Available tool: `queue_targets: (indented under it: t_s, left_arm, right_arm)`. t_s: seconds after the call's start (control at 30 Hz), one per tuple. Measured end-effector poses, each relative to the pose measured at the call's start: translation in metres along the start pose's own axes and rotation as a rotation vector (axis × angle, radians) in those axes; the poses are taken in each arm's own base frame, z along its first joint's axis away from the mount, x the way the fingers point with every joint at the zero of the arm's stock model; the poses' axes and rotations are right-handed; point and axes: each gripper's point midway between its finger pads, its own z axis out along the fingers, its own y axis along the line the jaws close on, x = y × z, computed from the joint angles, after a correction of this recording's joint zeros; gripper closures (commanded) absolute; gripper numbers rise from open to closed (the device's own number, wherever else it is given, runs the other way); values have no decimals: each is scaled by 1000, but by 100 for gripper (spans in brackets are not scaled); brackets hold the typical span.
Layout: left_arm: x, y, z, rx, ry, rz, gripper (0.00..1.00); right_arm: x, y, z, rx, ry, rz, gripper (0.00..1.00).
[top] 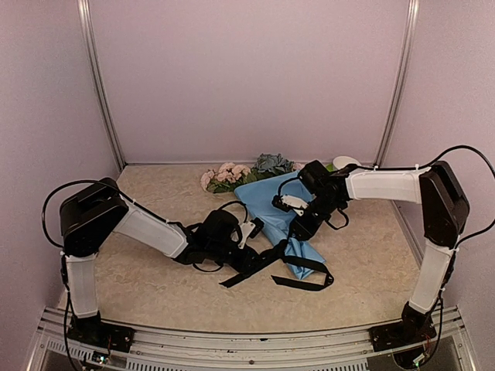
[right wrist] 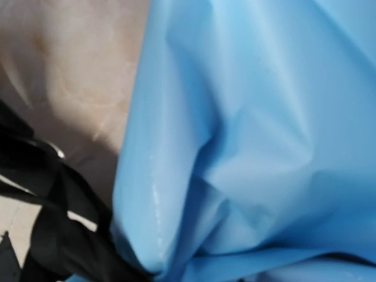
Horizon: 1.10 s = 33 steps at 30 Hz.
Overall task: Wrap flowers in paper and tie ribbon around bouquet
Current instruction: Cross the half-tied ribbon over the folded bouquet.
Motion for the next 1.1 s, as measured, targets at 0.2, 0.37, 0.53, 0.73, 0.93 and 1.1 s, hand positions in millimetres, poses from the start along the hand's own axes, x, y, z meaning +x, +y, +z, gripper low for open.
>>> queue_targets:
  t_s: [0.2,0.37,0.53,0.73,0.93,1.1]
  left_arm:
    - [6,-6,0,23,23,2,100]
    - [8,-10,1,39,32,3,100]
    - [8,-10,1,41,33,3,100]
    - [8,-10,1,40,33,3,100]
    - [7,-8,1,27,29,3,100]
    - [8,-7,0,14,32,5,100]
  right_arm:
    - [0,12,4,-18,8,-38,64]
    - [-1,16,4,-24,7,-52,67]
    - [-1,19,5,-28,7,-73,75]
    - [-2,29,9,-44,12,-115,100]
    - [-7,30,7,-48,-3,-118,100]
    - [-20,26,4,-39,-48,-96,100]
